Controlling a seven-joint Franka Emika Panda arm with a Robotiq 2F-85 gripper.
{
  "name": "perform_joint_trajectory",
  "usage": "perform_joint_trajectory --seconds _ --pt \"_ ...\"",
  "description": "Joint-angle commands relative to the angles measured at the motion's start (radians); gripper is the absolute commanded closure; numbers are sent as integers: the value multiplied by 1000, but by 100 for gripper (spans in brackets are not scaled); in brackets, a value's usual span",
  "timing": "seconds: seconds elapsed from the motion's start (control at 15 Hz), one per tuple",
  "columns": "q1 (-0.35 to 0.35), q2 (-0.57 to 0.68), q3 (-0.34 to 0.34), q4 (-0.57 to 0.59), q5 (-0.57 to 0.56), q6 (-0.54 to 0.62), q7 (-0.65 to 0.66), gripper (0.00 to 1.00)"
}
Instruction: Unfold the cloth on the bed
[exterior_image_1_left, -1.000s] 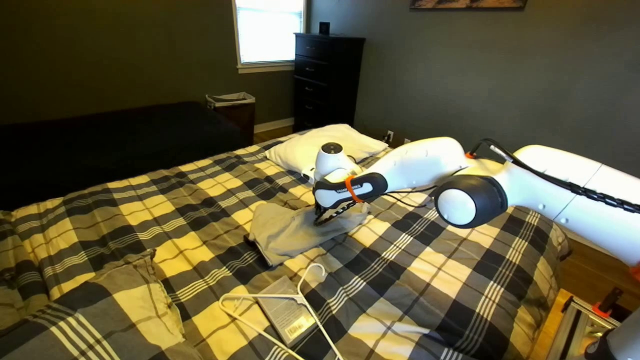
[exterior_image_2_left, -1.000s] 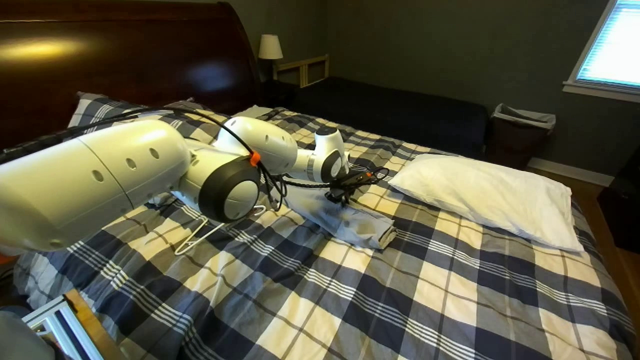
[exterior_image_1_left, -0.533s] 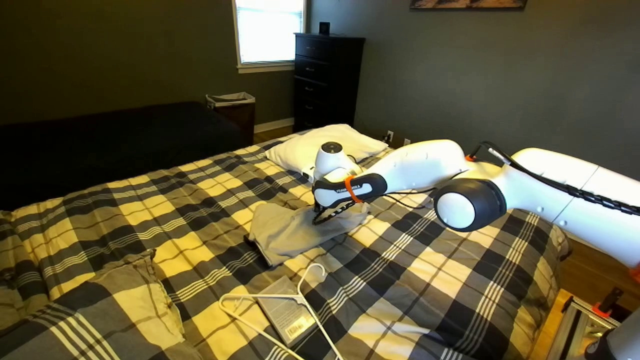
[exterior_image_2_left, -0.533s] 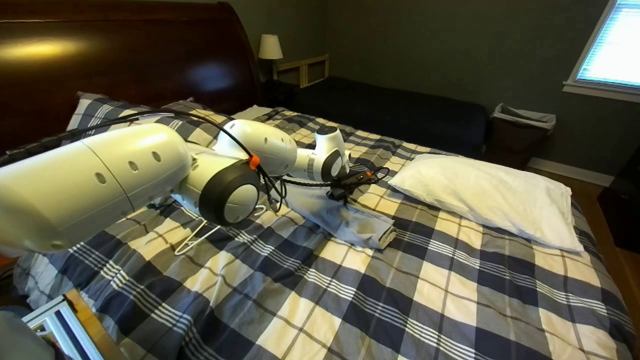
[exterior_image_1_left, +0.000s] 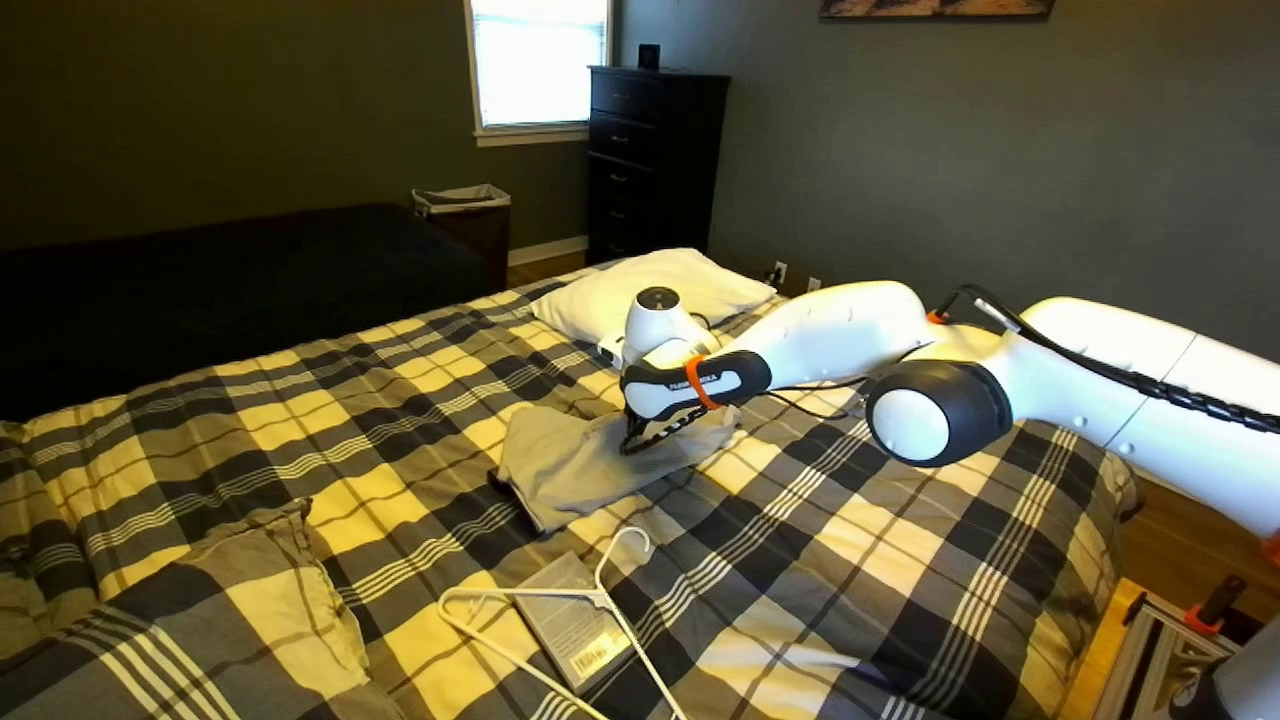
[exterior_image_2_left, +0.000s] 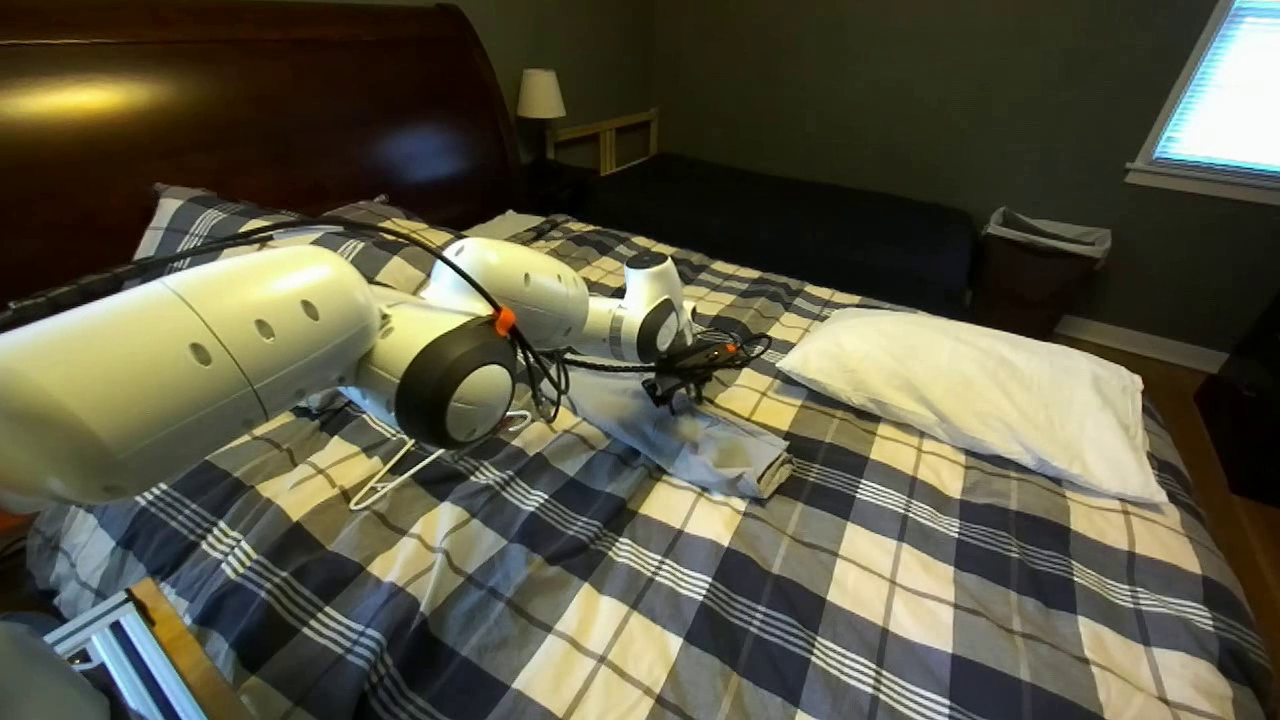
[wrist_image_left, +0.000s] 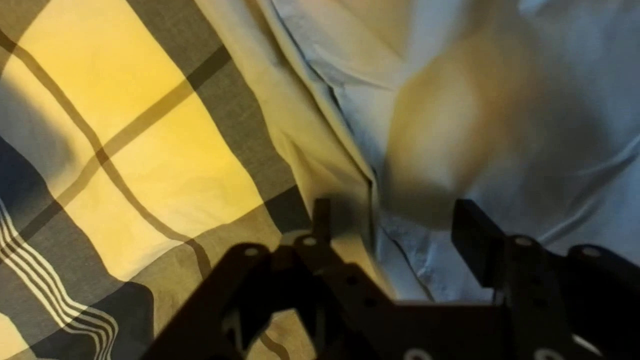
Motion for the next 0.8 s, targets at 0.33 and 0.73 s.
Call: perform_joint_trajectory --seconds 0.33,0.73 --pt "30 -1 -40 -11 -8 -1 95 32" --pt "38 -10 -67 -27 -12 29 160 80"
